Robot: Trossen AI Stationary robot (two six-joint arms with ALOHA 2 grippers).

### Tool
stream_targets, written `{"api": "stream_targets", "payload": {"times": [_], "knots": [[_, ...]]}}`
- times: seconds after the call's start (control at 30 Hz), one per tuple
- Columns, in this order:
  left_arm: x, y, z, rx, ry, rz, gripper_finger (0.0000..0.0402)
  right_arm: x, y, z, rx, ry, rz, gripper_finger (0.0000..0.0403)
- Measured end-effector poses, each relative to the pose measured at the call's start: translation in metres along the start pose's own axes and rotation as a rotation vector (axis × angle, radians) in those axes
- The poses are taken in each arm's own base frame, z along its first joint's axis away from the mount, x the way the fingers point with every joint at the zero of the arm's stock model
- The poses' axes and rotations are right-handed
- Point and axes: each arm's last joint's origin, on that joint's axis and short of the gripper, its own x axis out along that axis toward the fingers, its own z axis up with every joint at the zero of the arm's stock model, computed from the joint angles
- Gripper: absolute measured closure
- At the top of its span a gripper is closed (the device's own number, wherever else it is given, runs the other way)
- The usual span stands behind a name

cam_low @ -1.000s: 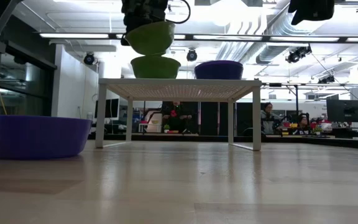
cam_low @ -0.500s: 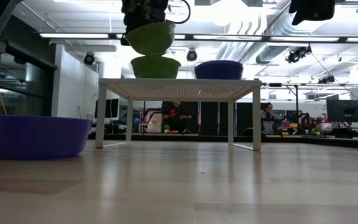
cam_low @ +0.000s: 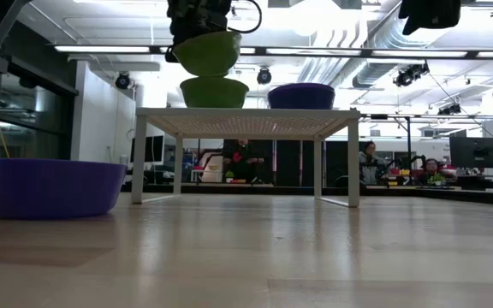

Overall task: Pick & Place Mini bowls
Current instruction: Stack the top white patterned bowl on top of the white patterned bowl on the shelf

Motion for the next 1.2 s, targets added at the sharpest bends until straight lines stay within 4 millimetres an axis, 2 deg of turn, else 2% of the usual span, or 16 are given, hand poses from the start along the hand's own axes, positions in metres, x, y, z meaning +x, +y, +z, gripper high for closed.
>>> {"api": "stream_targets", "payload": {"times": [0.27, 0.4, 0.63, 1.2], "knots": [[0.001, 0.001, 0.000, -0.027, 0.001, 0.022, 0.0399, 0.000, 0.000, 0.000, 0.000, -0.003, -0.004, 0.0261], [0.014, 0.002, 0.007, -0.032, 0.032, 0.022, 0.0399, 0.000, 0.000, 0.000, 0.000, -0.003, -0.004, 0.0261], [0.021, 0.004, 0.010, -0.028, 0.049, 0.056, 0.0399, 0.000, 0.000, 0.000, -0.001, -0.001, -0.004, 0.0261], [0.027, 0.007, 0.013, -0.009, 0.068, 0.083, 0.0399, 0.000, -0.001, 0.000, -0.008, 0.002, -0.009, 0.0260]]}}
